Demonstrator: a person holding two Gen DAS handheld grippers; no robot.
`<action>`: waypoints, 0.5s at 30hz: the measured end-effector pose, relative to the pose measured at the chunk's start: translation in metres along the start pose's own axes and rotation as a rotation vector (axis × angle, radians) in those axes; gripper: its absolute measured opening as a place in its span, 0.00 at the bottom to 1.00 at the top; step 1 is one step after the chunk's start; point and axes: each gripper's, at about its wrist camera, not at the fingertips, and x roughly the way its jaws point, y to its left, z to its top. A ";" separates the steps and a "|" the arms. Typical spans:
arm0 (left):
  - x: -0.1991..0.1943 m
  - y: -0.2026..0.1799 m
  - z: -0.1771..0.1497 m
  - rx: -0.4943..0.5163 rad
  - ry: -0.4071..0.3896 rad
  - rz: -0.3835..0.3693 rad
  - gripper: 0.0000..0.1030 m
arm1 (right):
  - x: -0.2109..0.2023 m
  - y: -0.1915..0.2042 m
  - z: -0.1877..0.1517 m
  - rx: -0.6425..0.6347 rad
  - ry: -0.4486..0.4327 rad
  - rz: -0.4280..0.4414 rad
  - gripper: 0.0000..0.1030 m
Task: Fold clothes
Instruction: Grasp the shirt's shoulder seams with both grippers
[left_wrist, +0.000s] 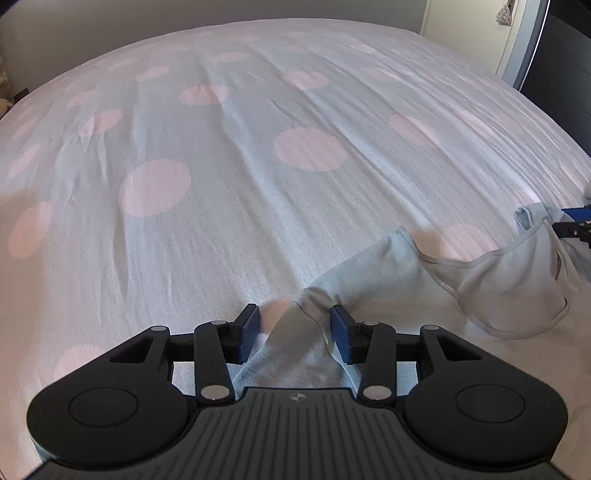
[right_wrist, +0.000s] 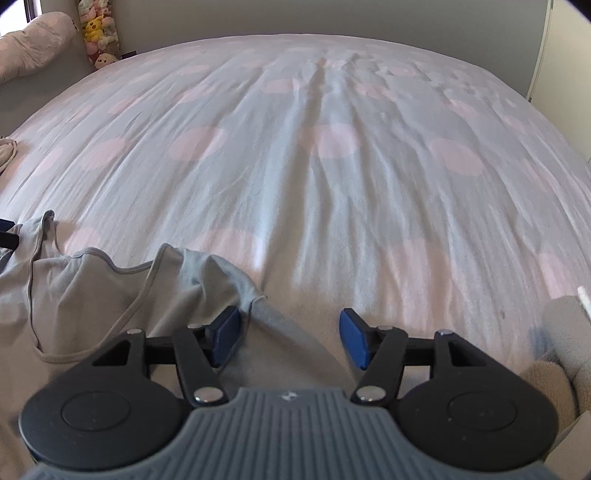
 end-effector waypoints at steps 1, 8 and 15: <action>-0.001 -0.003 -0.001 0.001 -0.004 0.008 0.35 | 0.000 0.001 -0.001 0.005 0.000 0.006 0.56; -0.014 -0.012 -0.001 -0.043 -0.015 0.010 0.08 | -0.018 0.022 -0.004 -0.040 0.000 0.024 0.06; -0.089 -0.001 0.014 -0.085 -0.162 0.062 0.07 | -0.087 0.023 0.011 -0.040 -0.139 -0.060 0.05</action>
